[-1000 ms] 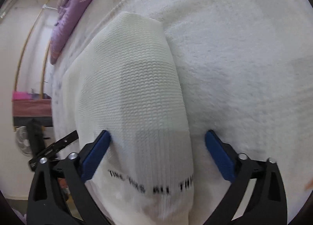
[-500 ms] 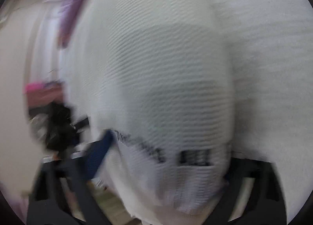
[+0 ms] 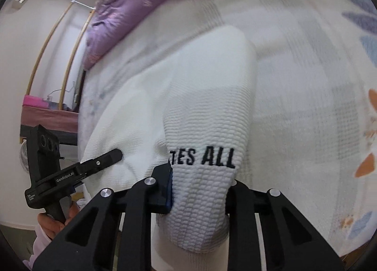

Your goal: Fold large clothes

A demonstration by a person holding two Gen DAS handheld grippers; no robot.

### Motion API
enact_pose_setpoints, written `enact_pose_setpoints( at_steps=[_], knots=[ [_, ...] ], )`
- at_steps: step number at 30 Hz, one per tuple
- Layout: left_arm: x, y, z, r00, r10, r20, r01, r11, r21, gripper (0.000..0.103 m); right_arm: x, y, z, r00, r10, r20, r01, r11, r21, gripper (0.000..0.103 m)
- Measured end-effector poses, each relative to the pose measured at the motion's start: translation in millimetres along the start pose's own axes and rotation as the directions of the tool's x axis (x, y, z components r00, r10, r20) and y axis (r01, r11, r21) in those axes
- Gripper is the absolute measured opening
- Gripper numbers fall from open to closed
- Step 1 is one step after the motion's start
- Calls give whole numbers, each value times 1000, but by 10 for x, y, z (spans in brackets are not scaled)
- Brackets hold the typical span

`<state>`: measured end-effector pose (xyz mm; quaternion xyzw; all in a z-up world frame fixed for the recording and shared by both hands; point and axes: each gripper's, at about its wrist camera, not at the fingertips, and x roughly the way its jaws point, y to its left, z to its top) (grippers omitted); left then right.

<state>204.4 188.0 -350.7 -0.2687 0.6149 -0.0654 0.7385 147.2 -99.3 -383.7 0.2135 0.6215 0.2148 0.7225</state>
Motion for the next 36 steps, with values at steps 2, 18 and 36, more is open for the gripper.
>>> enact_pose_setpoints(
  at_steps=[2, 18, 36],
  knots=[
    [-218, -166, -12, 1000, 14, 1, -14, 1000, 19, 21, -218, 181, 24, 1000, 7, 11, -7, 999, -32, 20],
    [-1093, -1924, -245, 993, -38, 109, 4, 954, 299, 21, -2041, 169, -123, 962, 40, 268, -29, 999, -46, 20],
    [844, -4938, -602, 988, 60, 140, -107, 926, 361, 21, -3493, -2610, 946, 940, 143, 311, -127, 989, -70, 20]
  ],
)
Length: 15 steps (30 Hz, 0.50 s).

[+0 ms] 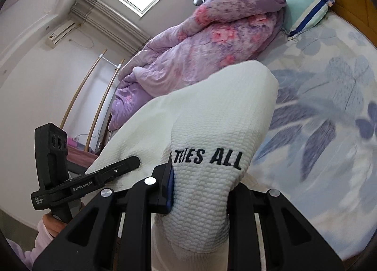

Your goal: Fold large clothes

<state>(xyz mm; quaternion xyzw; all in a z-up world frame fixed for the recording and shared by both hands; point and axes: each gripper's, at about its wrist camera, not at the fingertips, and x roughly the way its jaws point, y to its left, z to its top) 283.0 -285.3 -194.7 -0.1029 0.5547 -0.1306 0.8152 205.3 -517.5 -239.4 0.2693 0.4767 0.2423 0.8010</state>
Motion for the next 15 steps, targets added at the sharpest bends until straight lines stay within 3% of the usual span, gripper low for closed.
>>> enact_pose_setpoints(
  at_steps=[3, 6, 10, 12, 13, 15],
  knots=[
    [532, -479, 142, 1000, 14, -1, -14, 1000, 10, 21, -49, -688, 351, 1000, 14, -8, -14, 1000, 9, 20],
    [1416, -974, 217, 999, 28, -21, -27, 998, 52, 22, -8, -1558, 646, 999, 29, -32, -28, 999, 31, 21],
    [2655, -1332, 45, 990, -83, -117, 79, 996, -43, 22, 119, -2858, 930, 993, -68, -92, 73, 996, 49, 21],
    [3140, -1574, -109, 981, -92, -169, 87, 996, -37, 24, 103, -3362, 973, 983, -132, -128, 142, 987, 76, 22],
    [3364, -1739, -194, 976, -74, -205, 74, 997, -6, 26, 85, -3705, 968, 972, -156, -177, 179, 976, 121, 26],
    [3565, -1957, -337, 967, -14, -254, 27, 998, 50, 54, 33, -4002, 904, 961, -148, -235, 189, 968, 165, 33]
  ],
)
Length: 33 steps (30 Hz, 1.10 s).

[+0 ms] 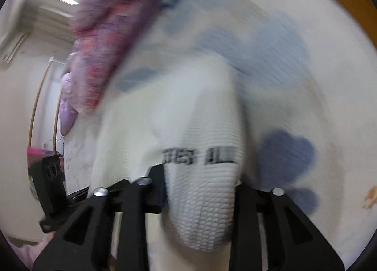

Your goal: Fold large clothes

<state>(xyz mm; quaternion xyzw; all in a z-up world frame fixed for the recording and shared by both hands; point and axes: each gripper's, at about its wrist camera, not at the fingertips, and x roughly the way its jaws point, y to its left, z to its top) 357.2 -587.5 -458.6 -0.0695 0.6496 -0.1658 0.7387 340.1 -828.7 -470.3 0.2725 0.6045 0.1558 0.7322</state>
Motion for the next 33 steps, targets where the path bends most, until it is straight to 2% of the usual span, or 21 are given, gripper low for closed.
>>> enact_pose_setpoints(
  at_steps=[1, 5, 8, 11, 13, 15, 17, 18, 19, 20, 21, 23, 25, 26, 27, 28, 29, 30, 31, 32, 33],
  knots=[
    [39, -48, -52, 1000, 11, -19, -10, 1000, 21, 76, -18, -68, -46, 1000, -6, -12, 5, 1000, -4, 38],
    [-25, 63, -281, 984, 141, -105, -133, 988, 80, 82, -109, -26, -316, 997, -65, -33, 66, 998, 9, 43],
    [-263, 303, -322, 952, 280, -120, -276, 960, 46, 82, -193, 153, -446, 993, -116, -33, 116, 993, 2, 44],
    [-463, 428, -275, 958, 272, -92, -271, 962, 25, 82, -248, 127, -529, 993, -112, -48, 115, 991, 63, 45],
    [-494, 466, -204, 959, 272, -85, -271, 962, 26, 82, -177, 77, -520, 985, -149, -84, 155, 986, 61, 50],
    [-483, 479, -173, 957, 279, -79, -278, 960, 26, 82, -35, 166, -481, 951, -257, -173, 254, 966, -40, 55],
    [-461, 503, -91, 960, 267, -86, -267, 964, 10, 82, 22, 230, -385, 913, -323, -250, 310, 947, -89, 70],
    [-464, 489, -46, 965, 248, -87, -249, 968, -4, 82, -22, 254, -335, 874, -405, -269, 392, 914, -105, 86],
    [-492, 472, -28, 970, 229, -82, -231, 973, -14, 82, -117, 292, -278, 835, -487, -255, 472, 873, -124, 87],
    [-521, 450, -13, 975, 209, -70, -211, 977, -21, 82, -293, 326, -204, 820, -525, -228, 511, 851, -123, 87],
    [-540, 422, 6, 979, 197, -56, -198, 980, -18, 82, -449, 338, -157, 834, -510, -211, 500, 860, -103, 87],
    [-567, 293, -14, 983, 182, -36, -182, 983, 2, 82, -800, 353, -92, 886, -441, -145, 442, 897, -30, 87],
    [-548, 187, -20, 988, 152, -24, -152, 988, 24, 81, -971, 419, -101, 889, -451, -81, 449, 893, -43, 86],
    [-524, 150, -24, 990, 139, -25, -139, 990, 27, 74, -1006, 458, -161, 891, -452, -54, 449, 892, -57, 83],
    [-480, 118, -33, 993, 117, -22, -117, 993, 26, 66, -975, 491, -209, 906, -422, -48, 419, 906, -61, 66],
    [-421, 105, -45, 995, 95, -19, -94, 995, 24, 44, -906, 498, -258, 926, -372, -60, 368, 928, -62, 35],
    [-307, 114, -62, 997, 78, -27, -78, 997, 15, 28, -750, 432, -336, 943, -320, -95, 316, 947, -46, 18],
    [-175, 139, -78, 995, 83, -47, -83, 997, 6, 23, -576, 357, -398, 939, -316, -135, 316, 948, -23, 7],
    [54, 182, -108, 989, 117, -90, -118, 993, -1, 20, -372, 243, -464, 929, -329, -168, 334, 943, 2, 7],
    [328, 239, -151, 983, 139, -123, -139, 990, 8, 20, -38, 62, -538, 903, -383, -195, 390, 921, 2, 7],
    [453, 262, -171, 985, 123, -121, -122, 992, 17, 20, 203, -88, -580, 896, -382, -227, 397, 917, 25, 7]
  ],
)
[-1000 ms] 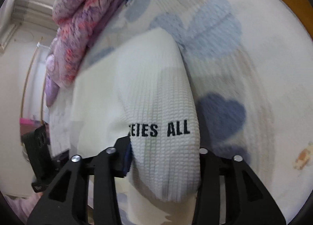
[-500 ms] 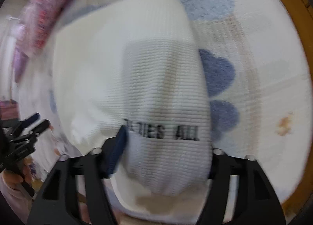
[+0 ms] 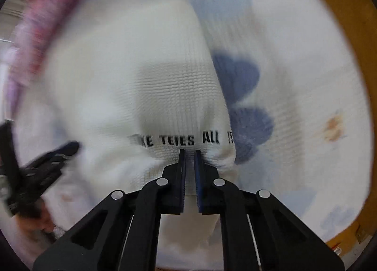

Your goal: Fold large clothes

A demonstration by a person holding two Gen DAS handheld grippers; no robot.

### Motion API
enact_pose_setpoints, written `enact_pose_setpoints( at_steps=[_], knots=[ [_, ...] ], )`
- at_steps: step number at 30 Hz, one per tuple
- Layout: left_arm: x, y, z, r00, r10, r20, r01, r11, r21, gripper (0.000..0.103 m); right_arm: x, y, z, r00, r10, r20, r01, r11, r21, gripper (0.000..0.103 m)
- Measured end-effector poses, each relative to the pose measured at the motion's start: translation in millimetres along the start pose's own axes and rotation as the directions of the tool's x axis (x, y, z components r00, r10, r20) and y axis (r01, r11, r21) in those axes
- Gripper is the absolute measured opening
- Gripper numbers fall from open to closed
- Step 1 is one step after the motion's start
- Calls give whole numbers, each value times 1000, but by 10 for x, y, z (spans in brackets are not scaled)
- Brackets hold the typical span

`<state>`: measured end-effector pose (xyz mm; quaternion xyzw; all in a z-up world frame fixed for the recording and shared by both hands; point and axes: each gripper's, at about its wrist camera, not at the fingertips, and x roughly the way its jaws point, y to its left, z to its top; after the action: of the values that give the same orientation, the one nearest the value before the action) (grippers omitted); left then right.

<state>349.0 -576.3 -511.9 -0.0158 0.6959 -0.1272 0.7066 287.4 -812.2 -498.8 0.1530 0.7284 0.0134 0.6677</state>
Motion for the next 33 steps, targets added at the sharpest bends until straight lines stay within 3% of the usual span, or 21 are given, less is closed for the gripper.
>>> enact_pose_setpoints(
  at_steps=[2, 4, 7, 11, 13, 15, 16, 17, 18, 19, 20, 21, 22, 25, 29, 33],
  knots=[
    [7, -52, 31, 1000, 28, -10, -28, 999, 37, 21, 167, -97, 49, 999, 36, 9, -37, 995, 91, 9],
    [-124, -84, 38, 998, 44, -41, -42, 998, 48, 21, -84, -93, 0, 999, 38, 2, -38, 995, 90, 8],
    [-236, -69, -85, 990, -37, -134, 41, 999, 24, 22, -348, -17, -236, 999, 51, -10, -50, 996, 68, 8],
    [113, -46, -231, 992, -36, -123, 39, 999, 26, 20, 161, -116, -302, 999, 22, -27, -19, 993, 117, 6],
    [4, -106, -191, 993, -23, -118, 25, 1000, 16, 21, 74, -151, -256, 998, 33, -55, -23, 983, 184, 6],
    [-193, -179, -194, 995, -39, -93, 42, 999, 33, 29, -144, -62, -261, 999, -2, -39, 7, 990, 142, 7],
    [-274, -210, -204, 995, -32, -90, 36, 998, 44, 48, -288, -17, -301, 1000, -20, -14, 21, 991, 129, 14],
    [-346, -233, -212, 996, -15, -91, 19, 999, 48, 74, -409, 32, -331, 1000, -6, 0, 6, 991, 135, 19],
    [-419, -239, -221, 996, -4, -86, 8, 999, 48, 80, -515, 56, -367, 1000, 16, 13, -18, 990, 140, 28],
    [-559, -255, -251, 998, -17, -65, 20, 999, 47, 81, -653, 107, -412, 999, 37, 38, -42, 989, 138, 47],
    [-682, -262, -267, 998, -38, -53, 41, 998, 44, 81, -870, 197, -481, 995, 35, 89, -46, 991, 125, 57],
    [-773, -264, -273, 998, -49, -49, 51, 998, 41, 81, -1066, 292, -547, 990, 14, 138, -29, 993, 112, 70],
    [-897, -244, -308, 998, -47, -45, 48, 998, 38, 83, -1205, 375, -604, 985, -1, 171, -17, 995, 100, 75],
    [-1283, -228, -441, 1000, -24, 14, 24, 999, 45, 83, -1698, 662, -840, 962, 2, 273, -19, 998, 61, 78],
    [-1918, -8, -688, 995, -14, 96, 11, 999, 39, 84, -2132, 1252, -1225, 913, -94, 396, 70, 995, 74, 87],
    [-2653, 291, -1025, 978, -68, 198, 60, 997, 43, 89, -2436, 1591, -1776, 863, -119, 491, 71, 991, 117, 89]
  ],
)
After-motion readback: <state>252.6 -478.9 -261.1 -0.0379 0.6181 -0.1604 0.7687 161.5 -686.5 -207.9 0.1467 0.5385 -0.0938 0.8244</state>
